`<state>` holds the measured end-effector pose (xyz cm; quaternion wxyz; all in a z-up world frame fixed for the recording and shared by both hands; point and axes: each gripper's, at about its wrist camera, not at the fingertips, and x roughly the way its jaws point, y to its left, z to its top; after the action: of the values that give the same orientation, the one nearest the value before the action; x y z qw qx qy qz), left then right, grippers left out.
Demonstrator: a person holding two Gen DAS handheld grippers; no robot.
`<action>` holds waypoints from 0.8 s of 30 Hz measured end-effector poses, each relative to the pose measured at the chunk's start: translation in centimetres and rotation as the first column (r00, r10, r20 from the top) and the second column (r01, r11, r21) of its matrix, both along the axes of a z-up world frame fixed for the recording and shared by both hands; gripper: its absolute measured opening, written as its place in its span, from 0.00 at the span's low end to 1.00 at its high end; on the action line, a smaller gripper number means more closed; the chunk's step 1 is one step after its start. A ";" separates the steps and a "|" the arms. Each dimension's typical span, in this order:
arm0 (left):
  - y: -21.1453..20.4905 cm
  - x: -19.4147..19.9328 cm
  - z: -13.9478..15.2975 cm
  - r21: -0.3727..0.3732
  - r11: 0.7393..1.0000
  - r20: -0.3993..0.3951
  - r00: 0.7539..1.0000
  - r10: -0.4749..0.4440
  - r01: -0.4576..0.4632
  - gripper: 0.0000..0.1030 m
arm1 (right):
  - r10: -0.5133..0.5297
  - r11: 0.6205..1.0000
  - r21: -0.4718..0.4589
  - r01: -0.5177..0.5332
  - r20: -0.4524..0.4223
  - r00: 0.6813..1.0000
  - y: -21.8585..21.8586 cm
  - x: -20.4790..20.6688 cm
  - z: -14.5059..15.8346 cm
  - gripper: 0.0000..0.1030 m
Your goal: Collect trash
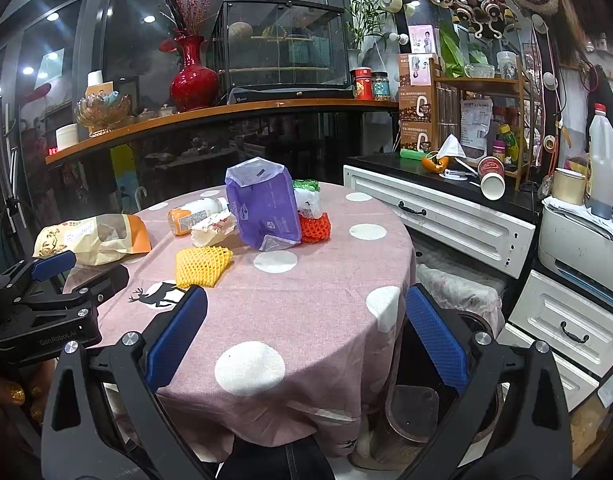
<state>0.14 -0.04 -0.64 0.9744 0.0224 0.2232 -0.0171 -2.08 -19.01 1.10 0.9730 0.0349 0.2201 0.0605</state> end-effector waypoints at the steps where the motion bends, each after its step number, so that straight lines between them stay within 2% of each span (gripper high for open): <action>1: 0.0 0.0 0.0 -0.001 1.000 0.000 1.000 0.000 0.000 0.95 | 0.000 1.000 0.001 0.000 -0.001 1.000 0.0 0.1 0.0 0.95; 24: 0.1 0.1 -0.1 0.002 1.000 0.001 1.000 0.002 -0.002 0.95 | 0.005 1.000 0.003 -0.005 -0.003 1.000 0.3 0.2 -0.5 0.95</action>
<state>0.20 0.04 -0.72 0.9745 0.0233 0.2227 -0.0157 -1.88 -18.74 0.64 0.9725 0.0361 0.2213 0.0633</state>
